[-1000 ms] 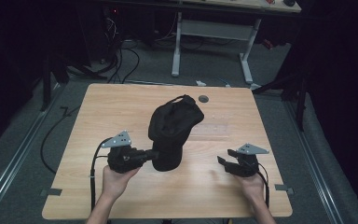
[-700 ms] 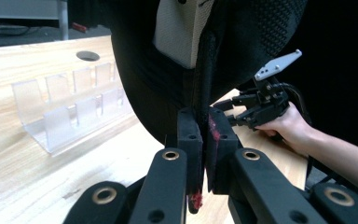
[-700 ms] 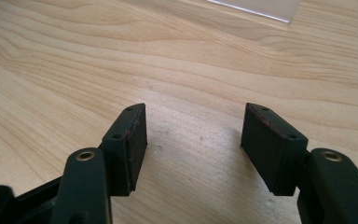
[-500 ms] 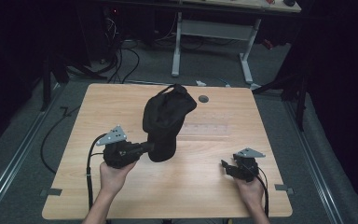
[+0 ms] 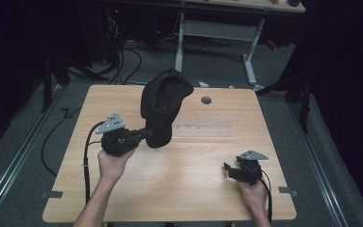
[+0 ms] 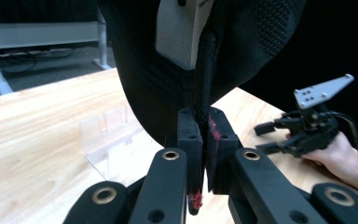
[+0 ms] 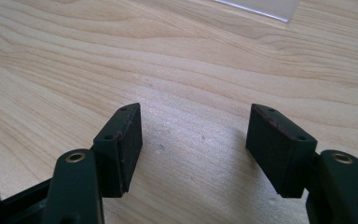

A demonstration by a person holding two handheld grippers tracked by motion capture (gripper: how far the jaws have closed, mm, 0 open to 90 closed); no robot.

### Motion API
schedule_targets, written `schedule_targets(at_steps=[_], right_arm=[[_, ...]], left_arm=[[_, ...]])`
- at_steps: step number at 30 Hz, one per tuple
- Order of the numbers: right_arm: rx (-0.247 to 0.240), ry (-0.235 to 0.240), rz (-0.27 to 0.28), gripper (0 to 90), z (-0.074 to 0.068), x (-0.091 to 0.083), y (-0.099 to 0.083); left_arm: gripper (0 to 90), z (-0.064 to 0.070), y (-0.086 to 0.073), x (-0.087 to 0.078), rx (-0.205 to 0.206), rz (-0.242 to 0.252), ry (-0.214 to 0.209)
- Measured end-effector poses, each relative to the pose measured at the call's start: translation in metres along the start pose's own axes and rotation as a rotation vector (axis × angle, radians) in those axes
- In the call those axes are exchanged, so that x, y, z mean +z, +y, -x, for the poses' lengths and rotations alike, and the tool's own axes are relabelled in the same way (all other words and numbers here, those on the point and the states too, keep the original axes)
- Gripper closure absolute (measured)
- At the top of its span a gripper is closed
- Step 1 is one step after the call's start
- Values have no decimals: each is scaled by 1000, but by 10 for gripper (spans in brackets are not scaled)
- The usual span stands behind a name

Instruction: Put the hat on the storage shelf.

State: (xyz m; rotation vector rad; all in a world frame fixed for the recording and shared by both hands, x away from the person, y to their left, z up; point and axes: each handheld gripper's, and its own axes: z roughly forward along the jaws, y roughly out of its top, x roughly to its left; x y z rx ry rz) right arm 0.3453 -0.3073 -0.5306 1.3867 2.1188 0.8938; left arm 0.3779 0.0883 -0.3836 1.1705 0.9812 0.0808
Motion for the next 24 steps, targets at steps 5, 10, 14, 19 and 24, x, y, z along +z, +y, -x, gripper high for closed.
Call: schedule_targets(at_steps=[5,10,14,19,24], right_arm=[[0,0,0,361,0,0,0],[0,0,0,361,0,0,0],[0,0,0,361,0,0,0],[0,0,0,361,0,0,0],[0,0,0,361,0,0,0]], left_arm=[[863,-2,4,8,31,12,11],[863,-8,5,19,52,17,35],[863,-14,6,28,51,10,46],[864,-21,8,40,39,23,63],[863,-25,7,49,54,20,76]])
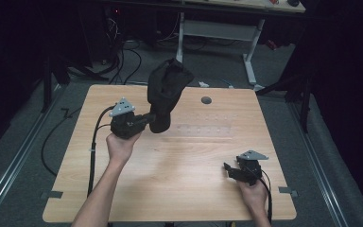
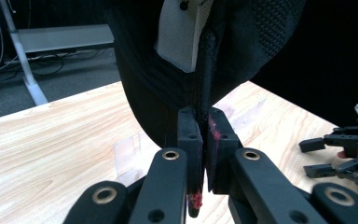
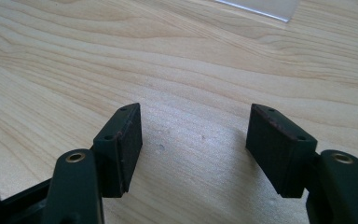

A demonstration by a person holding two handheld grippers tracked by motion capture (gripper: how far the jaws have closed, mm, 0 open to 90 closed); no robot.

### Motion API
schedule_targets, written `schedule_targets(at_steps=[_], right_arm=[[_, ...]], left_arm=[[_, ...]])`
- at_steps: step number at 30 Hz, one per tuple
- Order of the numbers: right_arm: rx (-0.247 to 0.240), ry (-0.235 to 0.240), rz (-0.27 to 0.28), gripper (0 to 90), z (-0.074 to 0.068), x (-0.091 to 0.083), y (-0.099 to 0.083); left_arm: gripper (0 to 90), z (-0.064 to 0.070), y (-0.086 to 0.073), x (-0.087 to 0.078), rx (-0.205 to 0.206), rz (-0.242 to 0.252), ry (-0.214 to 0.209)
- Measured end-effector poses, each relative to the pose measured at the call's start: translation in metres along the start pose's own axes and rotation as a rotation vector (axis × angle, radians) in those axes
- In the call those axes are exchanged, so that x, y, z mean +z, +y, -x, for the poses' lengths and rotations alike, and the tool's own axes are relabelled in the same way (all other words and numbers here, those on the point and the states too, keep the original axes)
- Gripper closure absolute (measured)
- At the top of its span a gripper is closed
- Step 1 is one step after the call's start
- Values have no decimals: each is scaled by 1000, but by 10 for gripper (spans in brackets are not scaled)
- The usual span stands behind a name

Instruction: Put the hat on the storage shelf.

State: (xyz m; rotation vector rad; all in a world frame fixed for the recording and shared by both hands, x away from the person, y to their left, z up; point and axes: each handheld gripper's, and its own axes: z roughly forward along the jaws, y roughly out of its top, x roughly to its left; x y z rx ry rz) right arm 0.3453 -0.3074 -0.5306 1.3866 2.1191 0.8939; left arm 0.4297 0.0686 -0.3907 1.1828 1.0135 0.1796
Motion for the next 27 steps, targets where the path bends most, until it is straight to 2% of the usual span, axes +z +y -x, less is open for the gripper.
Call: schedule_targets(at_steps=[2,5,7,14,27], right_arm=[[0,0,0,362,0,0,0],[0,0,0,361,0,0,0],[0,0,0,361,0,0,0],[0,0,0,361,0,0,0],[0,1,1,359,0,0,0]], left_arm=[[863,-4,-3,6,13,-7,20],[863,-7,-5,10,16,-9,28],[863,-9,-8,14,13,-11,33],[863,-10,-17,20,42,-16,36],[861,-19,-32,21,19,-54,54]])
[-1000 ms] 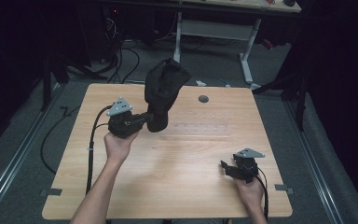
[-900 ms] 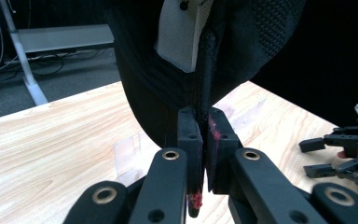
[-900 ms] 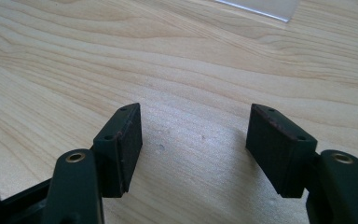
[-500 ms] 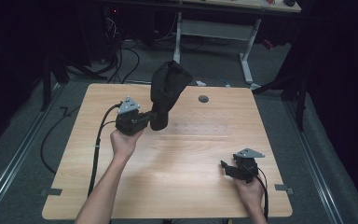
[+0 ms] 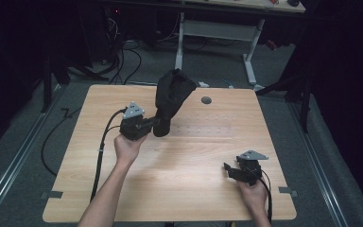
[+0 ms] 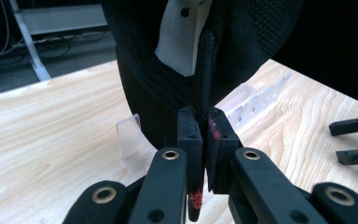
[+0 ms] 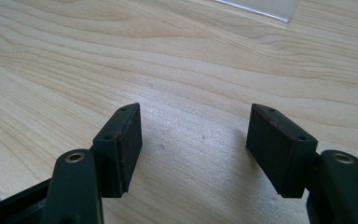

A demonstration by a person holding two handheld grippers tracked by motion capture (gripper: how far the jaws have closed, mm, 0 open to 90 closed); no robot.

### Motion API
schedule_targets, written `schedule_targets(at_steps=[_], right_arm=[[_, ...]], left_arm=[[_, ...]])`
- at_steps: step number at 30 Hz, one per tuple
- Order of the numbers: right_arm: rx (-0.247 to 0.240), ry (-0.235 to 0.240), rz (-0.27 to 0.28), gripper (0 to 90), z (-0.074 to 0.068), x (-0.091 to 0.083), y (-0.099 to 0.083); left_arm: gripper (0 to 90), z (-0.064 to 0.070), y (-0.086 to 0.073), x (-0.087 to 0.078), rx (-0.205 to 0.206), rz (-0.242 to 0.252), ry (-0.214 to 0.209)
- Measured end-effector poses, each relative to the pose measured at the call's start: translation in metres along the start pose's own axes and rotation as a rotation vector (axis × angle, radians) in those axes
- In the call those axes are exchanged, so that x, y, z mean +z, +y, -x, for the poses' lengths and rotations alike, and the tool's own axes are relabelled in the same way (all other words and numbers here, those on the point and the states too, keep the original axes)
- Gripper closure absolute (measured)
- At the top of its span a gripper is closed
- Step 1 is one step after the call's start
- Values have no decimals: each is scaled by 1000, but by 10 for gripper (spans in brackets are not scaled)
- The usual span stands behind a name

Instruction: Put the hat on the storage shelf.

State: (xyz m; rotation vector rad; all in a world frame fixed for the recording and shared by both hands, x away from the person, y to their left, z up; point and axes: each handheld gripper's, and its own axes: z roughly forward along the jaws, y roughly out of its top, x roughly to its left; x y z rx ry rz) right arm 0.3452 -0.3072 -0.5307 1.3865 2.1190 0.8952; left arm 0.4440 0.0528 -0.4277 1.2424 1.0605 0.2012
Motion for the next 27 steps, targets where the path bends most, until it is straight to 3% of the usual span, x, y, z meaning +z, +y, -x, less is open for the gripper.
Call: schedule_targets(at_steps=[20,24,27], right_arm=[[0,0,0,359,0,0,0],[0,0,0,359,0,0,0],[-1,0,0,359,0,0,0]], left_arm=[[850,-18,-4,-16,-116,-20,36],[809,-21,-6,-18,-119,-36,53],[716,-20,-7,-18,-120,-36,57]])
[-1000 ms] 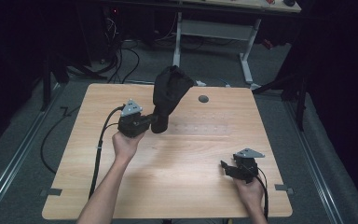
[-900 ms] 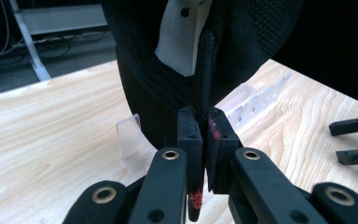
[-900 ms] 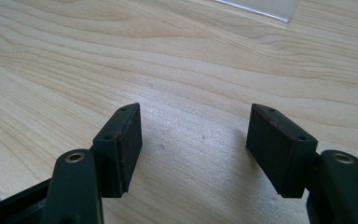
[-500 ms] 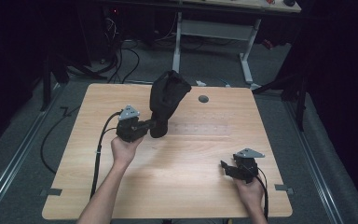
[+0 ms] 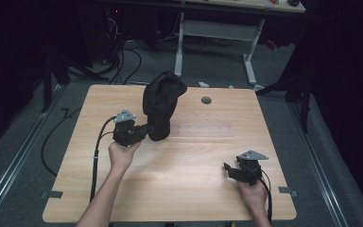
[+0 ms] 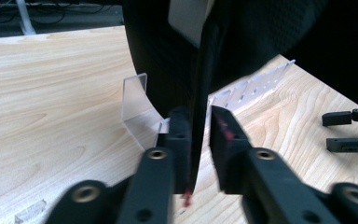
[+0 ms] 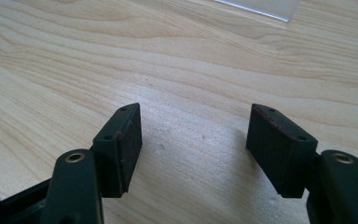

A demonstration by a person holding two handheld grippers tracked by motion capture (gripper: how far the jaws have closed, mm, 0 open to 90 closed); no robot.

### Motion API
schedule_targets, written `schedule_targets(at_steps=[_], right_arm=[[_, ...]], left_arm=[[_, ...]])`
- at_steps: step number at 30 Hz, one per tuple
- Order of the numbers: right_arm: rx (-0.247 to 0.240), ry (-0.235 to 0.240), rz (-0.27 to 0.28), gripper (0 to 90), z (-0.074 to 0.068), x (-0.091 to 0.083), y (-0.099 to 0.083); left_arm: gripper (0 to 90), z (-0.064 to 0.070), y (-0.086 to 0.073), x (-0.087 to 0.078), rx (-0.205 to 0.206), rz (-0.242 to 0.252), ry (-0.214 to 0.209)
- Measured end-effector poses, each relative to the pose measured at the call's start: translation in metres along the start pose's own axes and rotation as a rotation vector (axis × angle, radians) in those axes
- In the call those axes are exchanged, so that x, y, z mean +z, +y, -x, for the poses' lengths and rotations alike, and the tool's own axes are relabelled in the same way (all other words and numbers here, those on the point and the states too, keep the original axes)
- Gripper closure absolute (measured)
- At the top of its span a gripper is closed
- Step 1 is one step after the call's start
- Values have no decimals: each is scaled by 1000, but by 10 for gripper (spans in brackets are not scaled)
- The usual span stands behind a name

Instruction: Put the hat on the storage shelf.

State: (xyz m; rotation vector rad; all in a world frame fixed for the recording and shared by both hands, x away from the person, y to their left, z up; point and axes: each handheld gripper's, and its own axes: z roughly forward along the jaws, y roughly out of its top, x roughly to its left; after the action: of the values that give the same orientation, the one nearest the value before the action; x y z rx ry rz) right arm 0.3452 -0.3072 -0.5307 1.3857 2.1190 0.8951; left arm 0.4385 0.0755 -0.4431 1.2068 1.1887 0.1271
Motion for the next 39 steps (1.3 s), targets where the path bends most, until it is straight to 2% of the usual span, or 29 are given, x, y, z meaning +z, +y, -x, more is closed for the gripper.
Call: schedule_targets(at_steps=[1,4,6,7,15,22,29,39], right_arm=[[0,-1,0,359,0,0,0],[1,-1,0,359,0,0,0],[0,0,0,359,0,0,0],[0,0,0,359,0,0,0],[2,0,-1,359,0,0,0],[0,0,0,359,0,0,0],[0,0,0,359,0,0,0],[2,-2,-1,358,0,0,0]], left_arm=[[716,0,0,0,3,3,5],[594,0,-1,-1,6,6,25],[576,1,-1,-2,8,7,32],[535,1,-2,-3,17,6,40],[453,3,-1,-12,28,7,52],[426,3,-1,-23,32,1,64],[408,3,-1,-37,7,10,70],[397,0,-4,-49,-24,19,86]])
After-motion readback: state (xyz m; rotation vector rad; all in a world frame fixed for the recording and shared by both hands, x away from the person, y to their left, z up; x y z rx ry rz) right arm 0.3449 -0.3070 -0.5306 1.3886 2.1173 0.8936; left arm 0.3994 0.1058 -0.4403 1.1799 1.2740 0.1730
